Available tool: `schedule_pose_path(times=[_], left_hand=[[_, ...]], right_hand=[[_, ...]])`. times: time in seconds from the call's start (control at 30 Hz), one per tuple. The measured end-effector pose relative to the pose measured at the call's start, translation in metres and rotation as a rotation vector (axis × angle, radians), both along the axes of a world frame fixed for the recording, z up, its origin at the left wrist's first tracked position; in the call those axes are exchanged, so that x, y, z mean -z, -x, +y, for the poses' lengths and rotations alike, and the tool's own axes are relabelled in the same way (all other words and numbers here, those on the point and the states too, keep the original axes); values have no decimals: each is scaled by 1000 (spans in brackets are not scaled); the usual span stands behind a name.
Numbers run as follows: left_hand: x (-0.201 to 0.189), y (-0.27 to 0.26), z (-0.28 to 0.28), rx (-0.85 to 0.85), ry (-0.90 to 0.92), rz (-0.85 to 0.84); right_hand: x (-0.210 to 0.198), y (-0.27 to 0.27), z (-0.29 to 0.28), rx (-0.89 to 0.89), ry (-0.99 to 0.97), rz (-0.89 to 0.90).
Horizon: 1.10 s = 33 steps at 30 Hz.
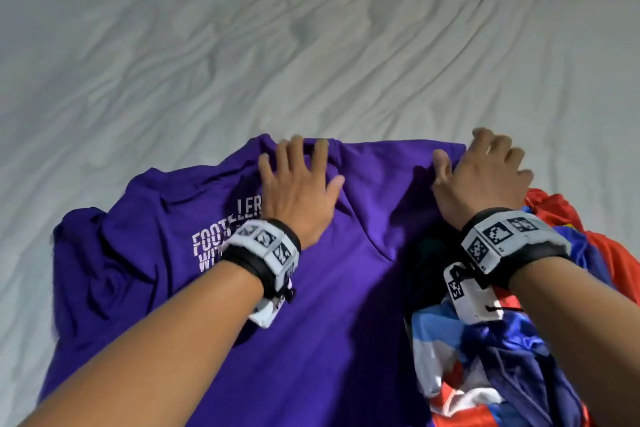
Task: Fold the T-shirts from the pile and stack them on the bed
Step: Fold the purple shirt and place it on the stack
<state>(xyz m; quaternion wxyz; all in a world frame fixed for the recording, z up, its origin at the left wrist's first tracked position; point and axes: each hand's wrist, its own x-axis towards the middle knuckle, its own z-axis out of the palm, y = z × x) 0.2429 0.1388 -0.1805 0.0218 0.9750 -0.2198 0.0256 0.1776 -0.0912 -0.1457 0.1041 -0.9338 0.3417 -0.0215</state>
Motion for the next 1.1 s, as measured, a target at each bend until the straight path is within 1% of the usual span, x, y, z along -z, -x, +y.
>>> schedule_pose_path(times=[0.03,0.07,0.1,0.13,0.17,0.2,0.23,0.27,0.37,0.43,0.5,0.57,0.63,0.73,0.77,0.8,0.87,0.9,0.97,1.03,1.07,1.1], left_hand=[[4,20,1,45,-60,71],[10,36,3,72,-119,148],[19,46,8,77,-158,221],[29,49,14,73,-169,274],[38,46,20,71,-155,308],[46,41,26,78,-134,320],[52,34,31,87,-121,322],[55,29,34,90,-123,328],[48,26,38,86,-112,378],[34,39,44,59,-6,384],[15,59,66,-18,138,307],[5,79,102,-150,223,155],[2,93,148,-351,255,55],[7,97,223,-675,291,-38],[8,94,245,-782,294,-29],[9,88,266,-889,302,23],[10,70,298,-1055,353,207],[10,60,309,-1077,371,295],[12,44,324,-1005,376,384],[15,36,335,-923,429,377],[16,35,342,-926,483,350],[15,34,349,-964,556,309]], right_hand=[[0,2,16,-90,57,-50],[2,5,35,-196,56,-79],[7,9,54,-308,18,-61],[17,14,71,-413,-25,5],[28,19,83,-483,-55,111],[42,24,89,-508,-71,221],[55,27,88,-494,-78,294],[64,29,84,-463,-82,329],[71,27,78,-380,-49,358],[64,26,92,-344,-16,370],[55,29,119,-373,-11,334],[48,35,155,-486,-56,310],[46,41,198,-588,-130,307],[52,44,260,-667,-203,288],[55,45,278,-682,-213,279],[59,46,294,-688,-222,271],[66,49,319,-662,-238,256],[70,51,329,-635,-237,248],[75,54,341,-584,-202,232],[78,57,349,-569,-154,214],[78,58,353,-580,-136,205],[77,58,357,-599,-123,201]])
